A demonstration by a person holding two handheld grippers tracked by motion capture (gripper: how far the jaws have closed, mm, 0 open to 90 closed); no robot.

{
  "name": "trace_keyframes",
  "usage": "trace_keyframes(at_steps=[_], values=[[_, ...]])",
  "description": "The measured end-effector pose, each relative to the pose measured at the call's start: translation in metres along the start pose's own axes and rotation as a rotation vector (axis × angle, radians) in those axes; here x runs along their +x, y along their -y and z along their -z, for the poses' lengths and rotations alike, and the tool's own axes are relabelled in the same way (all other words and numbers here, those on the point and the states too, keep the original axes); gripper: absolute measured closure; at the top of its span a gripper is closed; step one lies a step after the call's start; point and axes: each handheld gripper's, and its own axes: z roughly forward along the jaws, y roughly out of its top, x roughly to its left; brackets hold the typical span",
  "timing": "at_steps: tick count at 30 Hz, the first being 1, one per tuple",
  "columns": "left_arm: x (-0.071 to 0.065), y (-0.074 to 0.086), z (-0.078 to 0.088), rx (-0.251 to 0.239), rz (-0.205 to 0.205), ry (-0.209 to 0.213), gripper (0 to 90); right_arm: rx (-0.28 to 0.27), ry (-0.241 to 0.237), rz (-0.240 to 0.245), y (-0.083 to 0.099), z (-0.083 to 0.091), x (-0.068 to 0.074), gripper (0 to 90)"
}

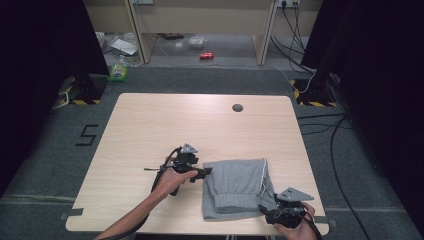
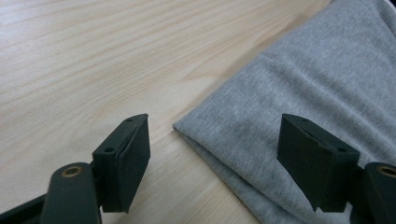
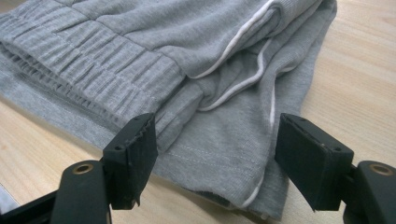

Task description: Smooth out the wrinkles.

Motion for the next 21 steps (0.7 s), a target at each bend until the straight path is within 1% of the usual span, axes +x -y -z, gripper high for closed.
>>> trace_keyframes(at_steps=[4,6,9,11,13,15,18,20,21], values=[[0.000,0.001,-0.004,0.009,0.001,-0.004,25.2,0.011,-0.001,0.004,0.001,-0.002,0.000,29.9],[-0.001,0.002,-0.007,0.020,-0.006,-0.002,25.5,0.021,-0.002,0.004,0.002,-0.004,0.001,30.2],[-0.002,0.004,-0.011,0.034,-0.006,0.003,26.2,0.027,-0.005,0.006,0.002,-0.005,0.000,31.5],[-0.002,0.003,-0.012,0.032,-0.007,-0.002,26.3,0.028,-0.011,0.004,0.003,-0.006,-0.001,31.6],[-0.003,0.002,-0.014,0.029,-0.011,0.000,28.4,0.026,-0.019,-0.007,0.003,-0.006,-0.002,32.5],[-0.005,0.002,-0.015,0.023,-0.019,0.012,35.5,0.026,-0.022,-0.003,0.003,-0.007,-0.002,35.1],[-0.009,0.003,-0.016,0.026,-0.055,0.011,43.7,0.034,-0.030,0.012,0.003,-0.008,0.000,39.9],[-0.010,0.005,-0.016,0.021,-0.072,0.003,54.0,0.033,-0.040,0.015,0.002,-0.008,0.000,43.4],[-0.009,0.006,-0.016,0.013,-0.073,0.004,59.5,0.032,-0.042,0.016,0.002,-0.008,0.000,45.8]])
